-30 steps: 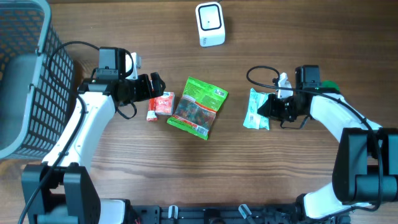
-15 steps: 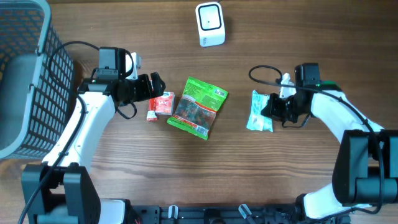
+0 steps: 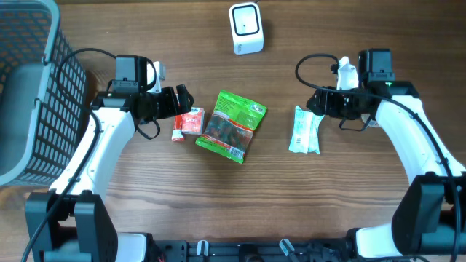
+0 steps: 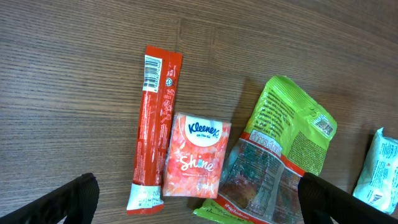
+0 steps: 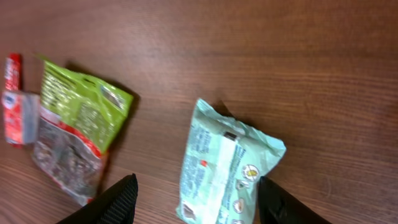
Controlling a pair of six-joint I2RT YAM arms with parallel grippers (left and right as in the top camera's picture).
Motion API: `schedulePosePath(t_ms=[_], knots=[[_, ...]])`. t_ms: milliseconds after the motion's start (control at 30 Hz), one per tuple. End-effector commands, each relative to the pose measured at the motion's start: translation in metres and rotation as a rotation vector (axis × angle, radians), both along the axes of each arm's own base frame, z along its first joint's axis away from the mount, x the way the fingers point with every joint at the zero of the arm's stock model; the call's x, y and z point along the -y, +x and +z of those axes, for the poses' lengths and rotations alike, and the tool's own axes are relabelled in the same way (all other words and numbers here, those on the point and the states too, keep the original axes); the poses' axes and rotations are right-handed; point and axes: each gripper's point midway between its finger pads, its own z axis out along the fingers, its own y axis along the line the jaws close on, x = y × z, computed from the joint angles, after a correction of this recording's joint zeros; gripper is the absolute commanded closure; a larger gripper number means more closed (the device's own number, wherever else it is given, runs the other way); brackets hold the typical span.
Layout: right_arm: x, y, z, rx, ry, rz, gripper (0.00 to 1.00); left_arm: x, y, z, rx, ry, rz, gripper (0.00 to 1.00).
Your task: Scan the item barcode
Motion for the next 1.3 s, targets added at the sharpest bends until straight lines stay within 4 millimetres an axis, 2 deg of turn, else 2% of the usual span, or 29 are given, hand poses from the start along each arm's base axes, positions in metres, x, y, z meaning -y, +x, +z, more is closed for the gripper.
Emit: schedulePosePath(t_ms=[0, 200, 333, 533, 667, 833, 1067, 1133, 1267], knots=[[0.007, -0.015, -0.032, -0.087, -0.043, 0.029, 0.38, -0.001, 0.005, 0.009, 0.028, -0.008, 0.003, 0.00], [0.007, -0.029, -0.063, -0.206, -0.047, 0.031, 0.39, -0.001, 0.005, 0.009, 0.028, -0.008, 0.003, 0.00], [0.018, -0.034, -0.083, -0.263, -0.106, 0.020, 0.43, -0.001, 0.005, 0.009, 0.028, -0.008, 0.003, 0.00], [0.014, -0.039, -0.100, -0.315, -0.085, 0.026, 0.46, -0.001, 0.005, 0.009, 0.028, -0.008, 0.003, 0.00], [0.006, -0.041, -0.106, -0.321, -0.033, 0.035, 0.51, -0.001, 0.005, 0.009, 0.028, -0.008, 0.003, 0.00], [0.001, -0.041, -0.104, -0.317, 0.009, 0.035, 0.65, -0.001, 0.005, 0.009, 0.028, -0.008, 0.003, 0.00], [-0.003, -0.032, -0.093, -0.278, 0.095, 0.022, 0.62, -0.001, 0.005, 0.009, 0.028, -0.008, 0.003, 0.00], [-0.003, -0.033, -0.094, -0.279, 0.095, 0.022, 0.54, -0.001, 0.005, 0.009, 0.028, -0.008, 0.003, 0.00], [-0.004, -0.035, -0.097, -0.276, 0.106, 0.021, 0.49, -0.001, 0.005, 0.009, 0.028, -0.008, 0.003, 0.00]])
